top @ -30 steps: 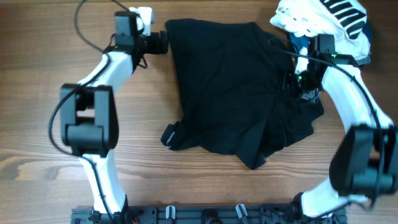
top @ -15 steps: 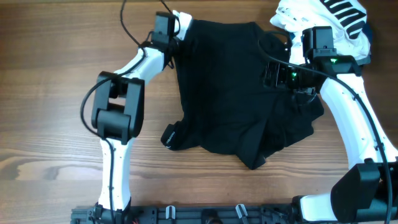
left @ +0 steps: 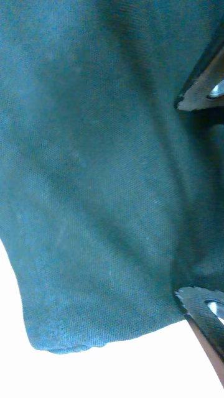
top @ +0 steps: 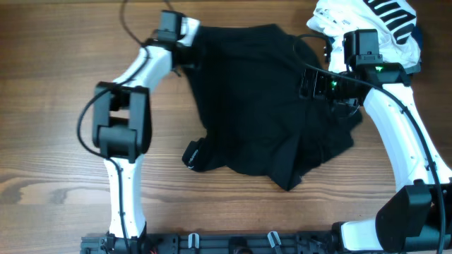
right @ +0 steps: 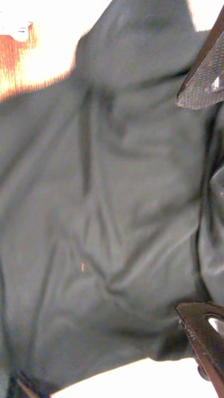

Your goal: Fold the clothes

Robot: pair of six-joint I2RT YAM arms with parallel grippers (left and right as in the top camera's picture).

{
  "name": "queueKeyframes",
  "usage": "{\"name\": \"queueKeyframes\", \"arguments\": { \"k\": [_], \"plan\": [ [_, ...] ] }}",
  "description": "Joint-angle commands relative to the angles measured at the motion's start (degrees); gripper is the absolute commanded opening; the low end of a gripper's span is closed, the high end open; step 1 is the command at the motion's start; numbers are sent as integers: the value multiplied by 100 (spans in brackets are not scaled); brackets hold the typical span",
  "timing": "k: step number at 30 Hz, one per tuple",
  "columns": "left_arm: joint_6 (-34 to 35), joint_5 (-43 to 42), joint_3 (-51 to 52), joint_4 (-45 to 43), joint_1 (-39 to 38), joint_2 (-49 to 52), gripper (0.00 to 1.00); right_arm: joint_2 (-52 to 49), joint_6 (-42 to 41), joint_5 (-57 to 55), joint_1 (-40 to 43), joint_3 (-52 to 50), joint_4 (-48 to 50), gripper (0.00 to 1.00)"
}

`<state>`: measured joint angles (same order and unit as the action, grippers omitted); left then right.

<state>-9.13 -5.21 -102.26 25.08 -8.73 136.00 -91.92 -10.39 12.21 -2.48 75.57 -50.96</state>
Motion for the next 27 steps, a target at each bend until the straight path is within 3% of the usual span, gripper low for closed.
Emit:
{"name": "queueKeyframes", "arguments": {
  "k": [1, 4, 7, 11, 20, 22, 24, 27],
  "plan": [
    [667, -39, 323, 846, 811, 415, 91, -44, -24, 103, -26, 33, 96, 100],
    [715, -17, 323, 1462, 1075, 415, 90, -44, -24, 142, -26, 33, 125, 100],
    [1860, 621, 323, 2441, 1405, 415, 90, -44, -26, 203, -26, 33, 173, 99],
    [2490, 610, 323, 3233, 2105, 415, 91, -48, -26, 332, -61, 33, 295, 100],
    [2111, -551, 323, 4151, 3217, 46, 82, -380, -293, 330, -741, 7, 210, 99],
    [1904, -592, 323, 4229, 3161, -249, 82, -595, -319, 323, -999, 7, 210, 85],
    [1626, -612, 323, 4312, 3012, -667, 85, -850, -695, -17, -1241, 4, 149, 78],
    [1532, -610, 323, 4385, 2839, -1401, 88, -1263, -957, -201, -1342, 4, 122, 78]
  ]
}}
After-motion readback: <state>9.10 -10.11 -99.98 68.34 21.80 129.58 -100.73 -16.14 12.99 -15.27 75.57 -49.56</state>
